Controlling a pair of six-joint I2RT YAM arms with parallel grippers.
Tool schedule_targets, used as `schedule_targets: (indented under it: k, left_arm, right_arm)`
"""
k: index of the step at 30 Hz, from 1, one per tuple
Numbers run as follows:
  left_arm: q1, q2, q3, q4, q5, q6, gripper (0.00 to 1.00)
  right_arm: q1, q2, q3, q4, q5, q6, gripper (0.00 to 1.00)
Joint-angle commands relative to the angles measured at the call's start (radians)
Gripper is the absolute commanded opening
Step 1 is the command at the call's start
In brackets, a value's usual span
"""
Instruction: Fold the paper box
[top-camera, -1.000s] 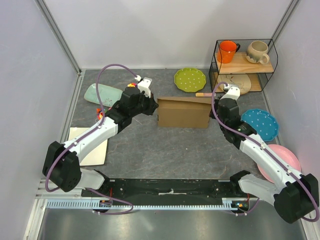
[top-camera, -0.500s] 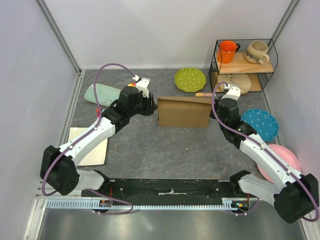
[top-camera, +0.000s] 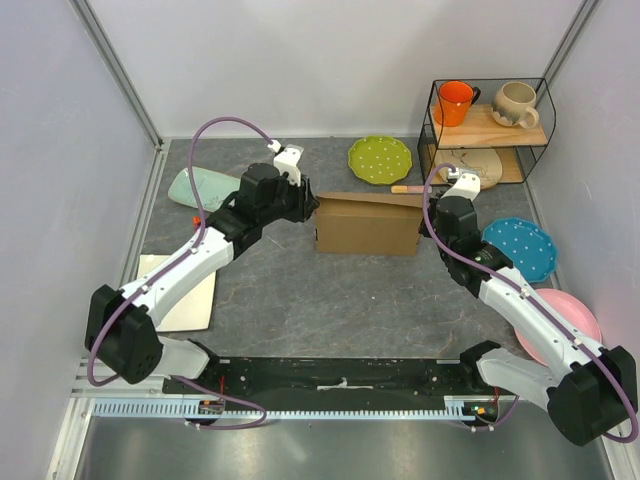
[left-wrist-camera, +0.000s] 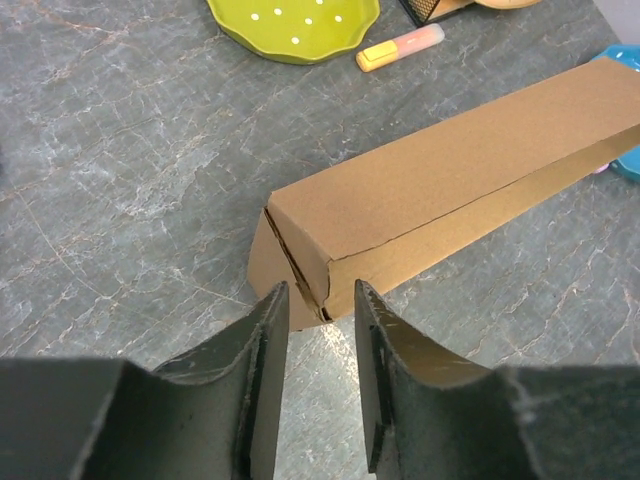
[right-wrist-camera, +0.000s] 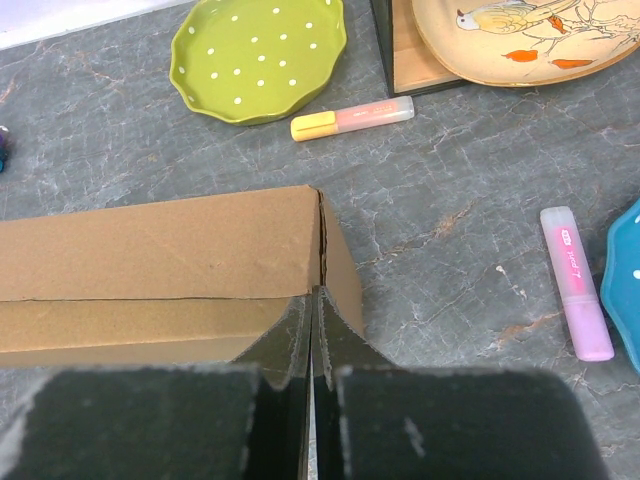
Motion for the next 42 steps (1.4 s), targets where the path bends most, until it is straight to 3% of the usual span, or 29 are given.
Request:
schedule_targets:
  k: [1, 9, 17, 22, 37, 41, 42]
  left_arm:
    - [-0.002, 0.035, 0.055, 0.04, 0.027, 0.024, 0.36]
    - [-0.002, 0.08, 0.082, 0.047, 0.021, 0.023, 0.23]
    - [-0.002, 0.089, 0.105, 0.047, 0.027, 0.024, 0.23]
    - [-0.002, 0.095, 0.055, 0.068, 0.031, 0.031, 0.02]
    - [-0.008, 0.147, -0.136, 0.077, -0.001, -0.016, 0.02]
    - [-0.008, 0.142, -0.108, 0.047, -0.019, -0.006, 0.02]
    - [-0.008, 0.141, -0.096, 0.04, -0.021, -0.006, 0.02]
  right_arm:
    - [-0.007, 0.03, -0.018, -0.132, -0.011, 0.009, 0.0]
    - [-0.008, 0.019, -0.024, -0.133, -0.02, 0.008, 0.0]
    - [-0.007, 0.028, -0.029, -0.132, -0.021, 0.008, 0.0]
    - [-0.007, 0.03, -0.032, -0.132, -0.026, 0.008, 0.0]
    - [-0.008, 0.013, -0.01, -0.156, -0.026, 0.021, 0.0]
    - [-0.006, -0.019, 0.095, -0.216, -0.018, 0.034, 0.33]
    - [-0.007, -0.027, 0.118, -0.227, -0.017, 0.035, 0.36]
